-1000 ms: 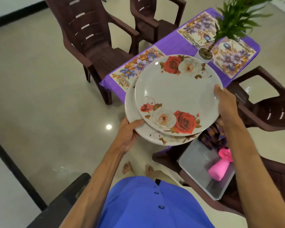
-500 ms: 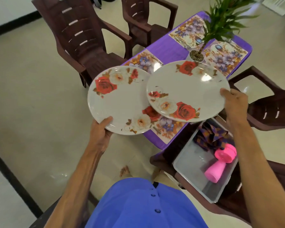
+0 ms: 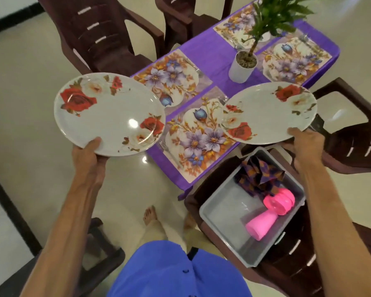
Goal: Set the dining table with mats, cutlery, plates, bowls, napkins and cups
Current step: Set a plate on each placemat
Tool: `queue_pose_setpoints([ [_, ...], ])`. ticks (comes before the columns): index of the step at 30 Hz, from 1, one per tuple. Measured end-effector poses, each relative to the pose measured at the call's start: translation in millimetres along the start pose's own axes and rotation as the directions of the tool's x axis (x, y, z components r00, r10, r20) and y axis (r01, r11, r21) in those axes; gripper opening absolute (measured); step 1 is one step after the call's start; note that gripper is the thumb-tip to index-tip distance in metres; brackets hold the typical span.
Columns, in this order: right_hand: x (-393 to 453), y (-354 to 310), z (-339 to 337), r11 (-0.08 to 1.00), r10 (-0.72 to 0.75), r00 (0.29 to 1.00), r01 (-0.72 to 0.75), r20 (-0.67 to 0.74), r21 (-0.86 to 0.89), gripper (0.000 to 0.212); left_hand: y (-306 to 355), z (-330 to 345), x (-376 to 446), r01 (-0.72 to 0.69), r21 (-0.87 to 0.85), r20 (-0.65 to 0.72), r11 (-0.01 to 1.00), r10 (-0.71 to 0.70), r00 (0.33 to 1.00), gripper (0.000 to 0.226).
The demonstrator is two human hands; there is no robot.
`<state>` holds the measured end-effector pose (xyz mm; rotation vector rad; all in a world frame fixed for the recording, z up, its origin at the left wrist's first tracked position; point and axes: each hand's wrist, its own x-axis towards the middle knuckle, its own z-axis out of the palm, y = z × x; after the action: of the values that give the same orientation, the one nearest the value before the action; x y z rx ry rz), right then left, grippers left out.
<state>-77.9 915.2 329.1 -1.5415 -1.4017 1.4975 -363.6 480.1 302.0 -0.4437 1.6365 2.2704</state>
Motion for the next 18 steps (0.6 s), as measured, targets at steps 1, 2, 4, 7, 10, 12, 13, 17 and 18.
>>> queue_pose_setpoints([
  [1,6,9,-1,0.999,0.038,0.999,-0.039,0.016,0.025,0.015,-1,4,-1,-0.012,-0.007,-0.006,1.0,0.012,1.0,0.059],
  [2,14,17,-4,0.995,0.079,0.997,-0.08,0.021,0.057,0.012,-3,10,-4,-0.024,-0.012,-0.018,1.0,0.024,1.0,0.061],
  [4,27,34,-6,0.975,0.168,0.986,-0.167,0.004,0.147,0.024,-5,17,-7,-0.045,-0.023,-0.043,0.999,0.044,0.998,0.062],
  [7,26,54,-3,0.934,0.257,0.966,-0.254,0.024,0.251,0.03,-3,23,-13,-0.066,-0.035,-0.054,0.997,0.064,0.997,0.062],
  [10,19,73,1,0.903,0.309,0.944,-0.33,0.119,0.274,0.021,3,29,-14,-0.077,-0.057,-0.051,0.995,0.074,0.996,0.057],
  [12,14,85,7,0.891,0.331,0.928,-0.367,0.172,0.267,0.022,6,35,-12,-0.079,-0.067,-0.056,0.995,0.075,0.996,0.054],
  [13,11,93,13,0.89,0.333,0.924,-0.374,0.189,0.262,0.026,8,38,-10,-0.081,-0.07,-0.062,0.994,0.076,0.995,0.054],
  [17,-2,124,47,0.896,0.356,0.907,-0.399,0.223,0.193,0.035,18,41,1,-0.096,-0.065,-0.081,0.993,0.09,0.993,0.055],
  [18,-5,130,56,0.896,0.375,0.9,-0.413,0.221,0.164,0.035,21,41,5,-0.098,-0.061,-0.08,0.993,0.093,0.992,0.055],
])
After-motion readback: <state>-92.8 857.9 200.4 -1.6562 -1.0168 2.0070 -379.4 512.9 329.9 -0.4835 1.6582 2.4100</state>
